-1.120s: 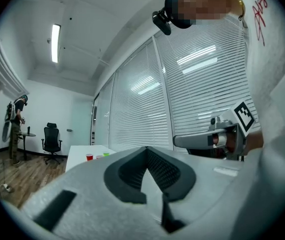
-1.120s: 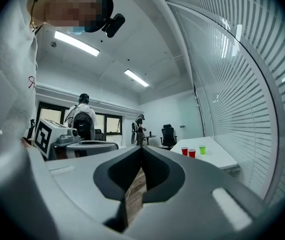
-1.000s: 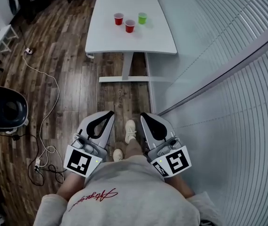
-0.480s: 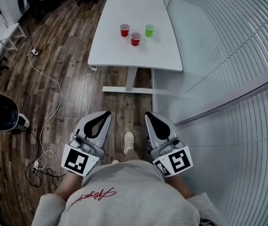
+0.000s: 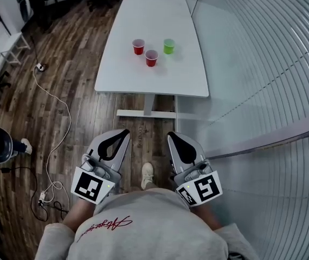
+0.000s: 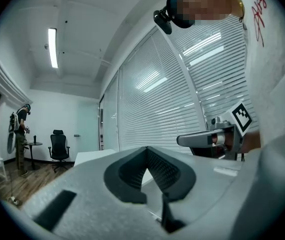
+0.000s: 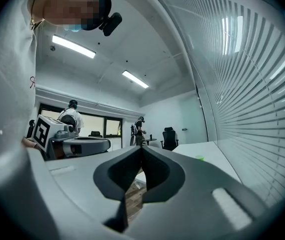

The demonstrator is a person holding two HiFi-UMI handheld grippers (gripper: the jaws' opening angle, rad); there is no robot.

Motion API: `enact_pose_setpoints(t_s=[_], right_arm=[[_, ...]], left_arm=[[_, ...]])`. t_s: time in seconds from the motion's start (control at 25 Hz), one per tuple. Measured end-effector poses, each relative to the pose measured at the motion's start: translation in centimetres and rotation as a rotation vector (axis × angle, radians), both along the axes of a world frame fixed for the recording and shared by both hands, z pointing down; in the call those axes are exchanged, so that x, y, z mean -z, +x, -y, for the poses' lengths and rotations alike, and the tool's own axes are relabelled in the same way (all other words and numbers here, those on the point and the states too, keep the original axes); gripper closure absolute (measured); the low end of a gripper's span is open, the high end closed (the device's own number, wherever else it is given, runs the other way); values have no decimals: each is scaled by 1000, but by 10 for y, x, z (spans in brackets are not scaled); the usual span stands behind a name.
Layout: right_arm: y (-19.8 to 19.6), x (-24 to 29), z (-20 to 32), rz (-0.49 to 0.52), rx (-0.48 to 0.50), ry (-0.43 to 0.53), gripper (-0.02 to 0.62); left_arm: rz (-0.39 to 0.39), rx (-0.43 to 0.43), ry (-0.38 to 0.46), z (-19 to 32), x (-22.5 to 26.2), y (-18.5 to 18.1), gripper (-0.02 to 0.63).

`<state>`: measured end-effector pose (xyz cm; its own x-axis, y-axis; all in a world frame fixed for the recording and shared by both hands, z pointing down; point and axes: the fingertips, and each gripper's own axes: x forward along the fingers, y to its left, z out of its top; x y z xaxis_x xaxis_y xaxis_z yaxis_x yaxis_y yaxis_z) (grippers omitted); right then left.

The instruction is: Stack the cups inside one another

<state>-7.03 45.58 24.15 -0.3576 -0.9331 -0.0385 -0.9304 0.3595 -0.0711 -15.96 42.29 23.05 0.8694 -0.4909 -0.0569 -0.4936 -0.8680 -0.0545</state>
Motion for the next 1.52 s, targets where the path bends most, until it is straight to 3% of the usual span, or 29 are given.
enact_pose_setpoints(t_s=[0.52,0.88,1.12,1.52], right_arm=[[44,-3,67,27,59,-10,595],[73,-9,90,32,38,-15,595],[72,-12,97,29,31,-31,595],[68,0,102,35,35,1,595]], left_arm=[[0,42,-30,56,-9,43,612],[-10,41,-27,77,-17,72,612],[7,25,-55,86,-24,73,612],[-21,5,-29,92,-15,78,612]])
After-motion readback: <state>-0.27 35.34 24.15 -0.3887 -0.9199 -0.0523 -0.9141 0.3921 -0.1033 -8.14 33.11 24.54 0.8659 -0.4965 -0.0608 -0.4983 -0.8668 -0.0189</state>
